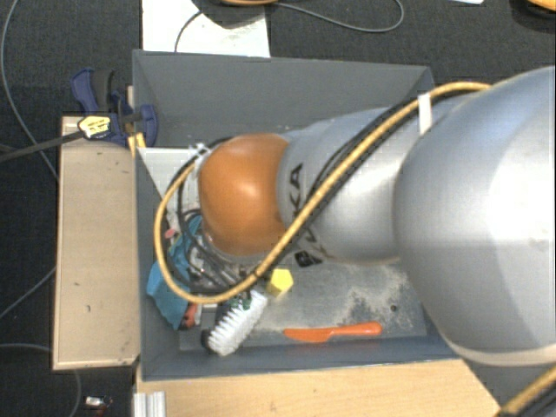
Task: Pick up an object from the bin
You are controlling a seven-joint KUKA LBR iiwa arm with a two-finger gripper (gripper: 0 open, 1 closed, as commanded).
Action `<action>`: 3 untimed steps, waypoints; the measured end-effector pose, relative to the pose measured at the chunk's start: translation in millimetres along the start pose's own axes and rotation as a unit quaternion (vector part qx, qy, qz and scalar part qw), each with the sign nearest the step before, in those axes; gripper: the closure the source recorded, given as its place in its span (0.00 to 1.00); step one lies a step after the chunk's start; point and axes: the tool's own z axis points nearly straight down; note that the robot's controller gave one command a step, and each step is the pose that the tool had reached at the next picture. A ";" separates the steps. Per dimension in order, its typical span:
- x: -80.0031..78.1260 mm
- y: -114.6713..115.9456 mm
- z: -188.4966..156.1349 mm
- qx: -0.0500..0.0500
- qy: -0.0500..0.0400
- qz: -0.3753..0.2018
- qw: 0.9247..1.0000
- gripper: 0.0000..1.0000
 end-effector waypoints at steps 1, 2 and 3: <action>-2.2 -1.3 -4.5 -0.001 -0.003 0.003 1.000 0.00; 19.0 -45.3 49.9 -0.003 -0.007 -0.185 0.983 0.00; 23.8 -64.2 20.2 -0.001 -0.004 -0.199 0.980 0.00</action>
Offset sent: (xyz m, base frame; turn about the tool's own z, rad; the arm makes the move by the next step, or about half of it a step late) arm -0.0254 -0.0571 -0.0639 -0.4415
